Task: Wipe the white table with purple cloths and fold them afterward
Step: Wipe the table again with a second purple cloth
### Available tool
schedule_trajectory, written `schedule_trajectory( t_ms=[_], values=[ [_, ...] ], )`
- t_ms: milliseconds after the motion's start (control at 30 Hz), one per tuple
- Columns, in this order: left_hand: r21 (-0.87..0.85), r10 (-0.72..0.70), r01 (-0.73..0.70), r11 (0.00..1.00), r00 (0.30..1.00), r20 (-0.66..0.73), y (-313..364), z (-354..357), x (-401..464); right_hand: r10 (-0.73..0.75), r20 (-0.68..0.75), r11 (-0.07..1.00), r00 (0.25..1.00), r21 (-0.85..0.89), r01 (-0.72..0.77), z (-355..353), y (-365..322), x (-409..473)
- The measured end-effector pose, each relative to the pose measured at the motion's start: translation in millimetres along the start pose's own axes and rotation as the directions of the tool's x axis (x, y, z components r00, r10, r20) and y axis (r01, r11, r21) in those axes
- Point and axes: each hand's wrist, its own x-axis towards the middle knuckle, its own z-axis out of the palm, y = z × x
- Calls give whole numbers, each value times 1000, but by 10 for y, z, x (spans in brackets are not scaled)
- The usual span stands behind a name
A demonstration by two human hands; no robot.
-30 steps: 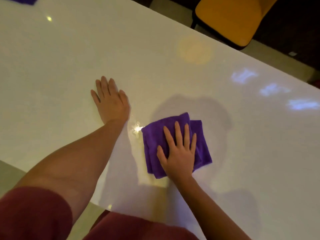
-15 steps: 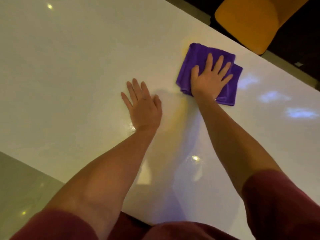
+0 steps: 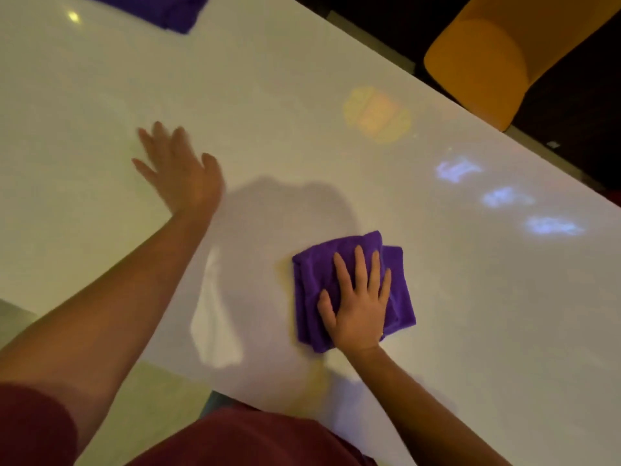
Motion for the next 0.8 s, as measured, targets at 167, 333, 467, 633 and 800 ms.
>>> schedule_trajectory(
  t_ms=[167, 333, 467, 633, 800],
  values=[
    [181, 77, -74, 981, 997, -9, -259, 82, 72, 42, -27, 999, 999, 1, -42, -65, -83, 1106],
    [220, 77, -68, 973, 996, -34, -253, 117, 89, 177, -6, 983, 984, 47, -176, -179, -320, 2462],
    [225, 85, -67, 972, 994, -72, -242, 133, 110, 223, -16, 972, 975, 76, -222, -213, -529, 3447],
    [233, 82, -61, 971, 994, -79, -290, 147, 141, 146, -11, 989, 989, 37, -146, -111, -848, 3600],
    [151, 39, -27, 988, 996, -79, -267, 94, 113, -77, -13, 997, 997, 30, 77, 20, -1185, 2192]
  ],
)
